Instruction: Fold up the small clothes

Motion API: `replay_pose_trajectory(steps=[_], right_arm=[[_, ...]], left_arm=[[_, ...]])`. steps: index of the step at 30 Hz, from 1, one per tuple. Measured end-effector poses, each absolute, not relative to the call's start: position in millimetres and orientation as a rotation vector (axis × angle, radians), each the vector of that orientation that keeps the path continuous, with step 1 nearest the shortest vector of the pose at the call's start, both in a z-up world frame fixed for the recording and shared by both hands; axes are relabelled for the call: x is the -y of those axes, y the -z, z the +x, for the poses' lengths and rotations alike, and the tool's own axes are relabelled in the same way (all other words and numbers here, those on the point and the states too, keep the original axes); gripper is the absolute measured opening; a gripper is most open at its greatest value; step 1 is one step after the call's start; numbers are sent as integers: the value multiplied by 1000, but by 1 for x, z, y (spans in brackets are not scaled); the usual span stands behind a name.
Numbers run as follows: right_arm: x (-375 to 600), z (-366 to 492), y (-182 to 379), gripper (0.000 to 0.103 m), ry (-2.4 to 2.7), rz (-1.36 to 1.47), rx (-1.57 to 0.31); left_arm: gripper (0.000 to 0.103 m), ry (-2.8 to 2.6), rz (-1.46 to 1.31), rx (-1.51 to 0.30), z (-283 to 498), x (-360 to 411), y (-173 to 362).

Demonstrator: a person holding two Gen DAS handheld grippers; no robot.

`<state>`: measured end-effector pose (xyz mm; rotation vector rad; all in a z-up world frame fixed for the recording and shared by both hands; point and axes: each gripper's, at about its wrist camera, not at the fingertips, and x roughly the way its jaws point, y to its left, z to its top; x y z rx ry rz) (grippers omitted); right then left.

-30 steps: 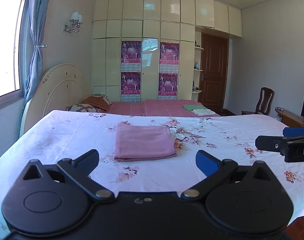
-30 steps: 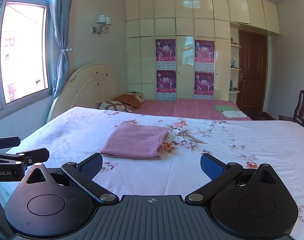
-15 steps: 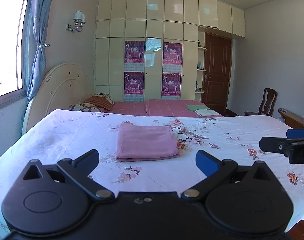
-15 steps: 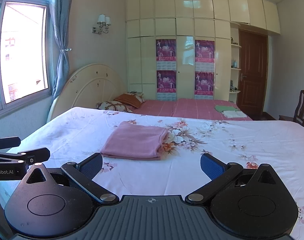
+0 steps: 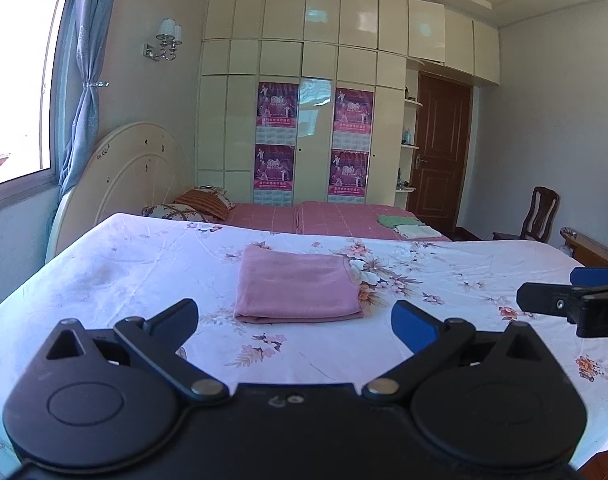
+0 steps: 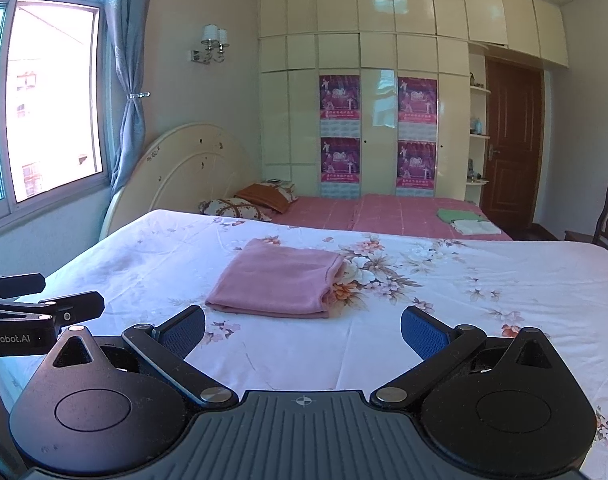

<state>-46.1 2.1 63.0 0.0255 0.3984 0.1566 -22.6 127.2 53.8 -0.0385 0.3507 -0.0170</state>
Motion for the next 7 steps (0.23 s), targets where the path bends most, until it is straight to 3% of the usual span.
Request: replay_pose_trajectory(steps=[7], right_arm=[[-2, -41, -61, 103, -164, 29, -401]], left_arm=[[101, 7, -43, -305, -23, -133, -58]])
